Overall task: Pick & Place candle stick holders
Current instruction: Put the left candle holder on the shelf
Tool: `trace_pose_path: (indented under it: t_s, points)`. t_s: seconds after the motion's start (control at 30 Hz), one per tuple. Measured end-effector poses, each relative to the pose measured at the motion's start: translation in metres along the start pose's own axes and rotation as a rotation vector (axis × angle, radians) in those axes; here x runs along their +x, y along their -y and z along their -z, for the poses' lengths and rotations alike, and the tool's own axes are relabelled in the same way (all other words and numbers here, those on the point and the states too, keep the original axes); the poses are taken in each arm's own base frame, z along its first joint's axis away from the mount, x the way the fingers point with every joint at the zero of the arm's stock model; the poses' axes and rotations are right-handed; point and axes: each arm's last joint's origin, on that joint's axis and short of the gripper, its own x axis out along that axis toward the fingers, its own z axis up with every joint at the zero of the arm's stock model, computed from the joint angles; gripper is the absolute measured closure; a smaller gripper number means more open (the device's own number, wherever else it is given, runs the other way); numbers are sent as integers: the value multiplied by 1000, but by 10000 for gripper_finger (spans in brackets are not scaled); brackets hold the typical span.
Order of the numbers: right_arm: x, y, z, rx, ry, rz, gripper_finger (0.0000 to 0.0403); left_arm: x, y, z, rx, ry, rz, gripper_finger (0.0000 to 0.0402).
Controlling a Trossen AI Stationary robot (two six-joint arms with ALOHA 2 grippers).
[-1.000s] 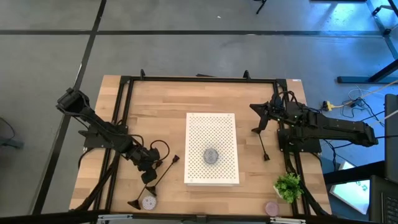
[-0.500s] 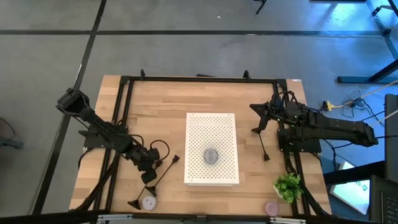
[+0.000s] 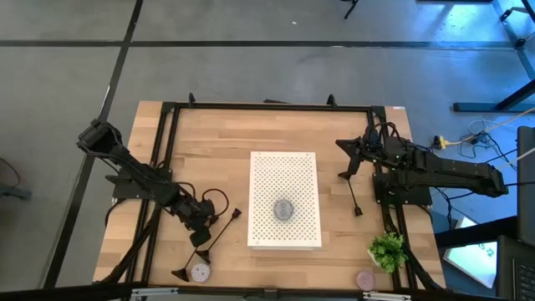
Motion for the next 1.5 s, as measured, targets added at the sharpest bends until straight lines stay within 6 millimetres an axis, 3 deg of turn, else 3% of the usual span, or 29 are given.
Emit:
trace_pose_path:
  t_s: [0.4, 0.8, 1.17, 1.5]
  points:
    - [0, 0, 0, 0, 0, 0, 402, 1, 0, 0, 21, -9, 2, 261]
    - [0, 0, 0, 0, 0, 0, 402, 1, 0, 1, 95, -24, 18, 387]
    - [0, 0, 0, 0, 0, 0, 402, -1, 1, 0, 100, -11, 28, 390]
    - [0, 0, -1, 2, 8, -1, 402, -20, -2, -5, 98, 125, 4, 389]
